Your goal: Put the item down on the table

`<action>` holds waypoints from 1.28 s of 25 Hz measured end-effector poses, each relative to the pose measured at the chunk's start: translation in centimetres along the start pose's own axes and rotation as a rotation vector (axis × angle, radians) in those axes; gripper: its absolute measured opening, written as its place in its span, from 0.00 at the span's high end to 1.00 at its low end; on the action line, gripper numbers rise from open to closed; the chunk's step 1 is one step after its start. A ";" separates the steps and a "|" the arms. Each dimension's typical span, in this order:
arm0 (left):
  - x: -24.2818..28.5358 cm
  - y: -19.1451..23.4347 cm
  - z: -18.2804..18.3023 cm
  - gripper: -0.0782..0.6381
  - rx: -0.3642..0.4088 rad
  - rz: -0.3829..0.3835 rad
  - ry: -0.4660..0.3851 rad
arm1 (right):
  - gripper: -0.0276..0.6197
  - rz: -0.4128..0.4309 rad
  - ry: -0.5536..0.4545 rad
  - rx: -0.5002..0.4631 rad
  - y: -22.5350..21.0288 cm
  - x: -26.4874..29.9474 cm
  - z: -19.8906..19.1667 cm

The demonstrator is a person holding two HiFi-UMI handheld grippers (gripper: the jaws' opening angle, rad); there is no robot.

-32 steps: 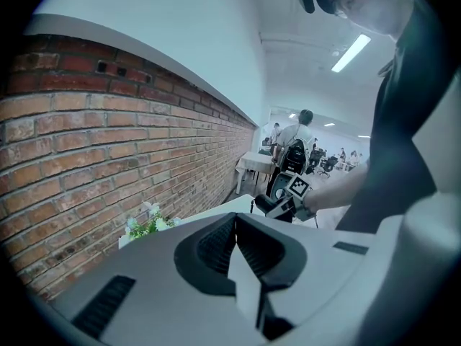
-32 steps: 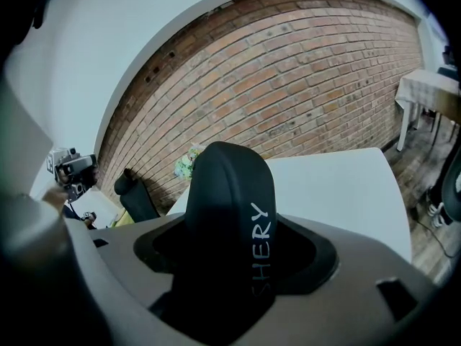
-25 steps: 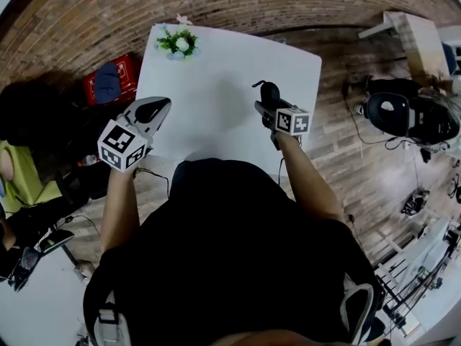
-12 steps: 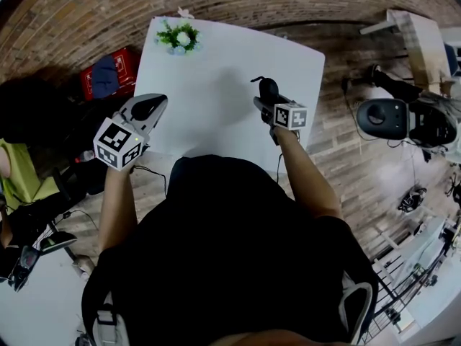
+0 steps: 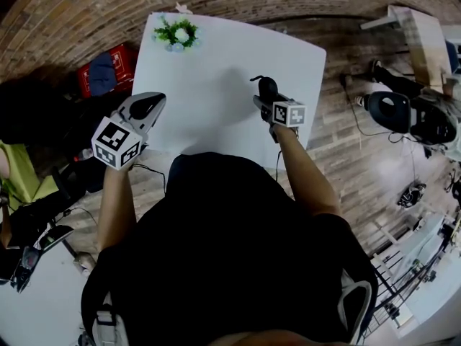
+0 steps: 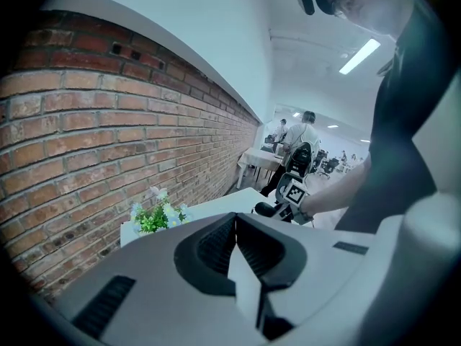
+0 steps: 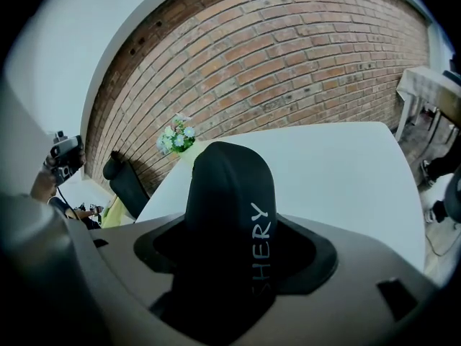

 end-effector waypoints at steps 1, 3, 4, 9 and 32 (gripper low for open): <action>0.1 0.1 -0.2 0.88 -0.004 -0.004 0.001 | 0.42 -0.003 0.006 0.000 -0.1 0.1 -0.3; 0.3 0.1 -0.5 0.88 -0.011 -0.011 0.002 | 0.42 -0.008 0.020 0.002 -0.1 0.4 -0.8; 0.3 0.2 -0.6 0.88 -0.014 -0.013 0.002 | 0.42 -0.008 0.026 0.004 0.0 0.5 -1.0; 0.3 0.5 -0.9 0.88 -0.025 -0.015 0.004 | 0.42 -0.015 0.045 0.005 -0.2 1.3 -1.6; 0.1 1.5 -2.4 0.88 -0.059 -0.027 0.027 | 0.42 -0.029 0.115 -0.012 0.1 5.0 -3.1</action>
Point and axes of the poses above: the fingertips, and each gripper's own axes: x forward along the fingers, y to its left, z out of its top, the point moved 2 cm from there along -x, backward along the fingers, and after that the axes turned 14 degrees about -z, right-handed, at the moved point
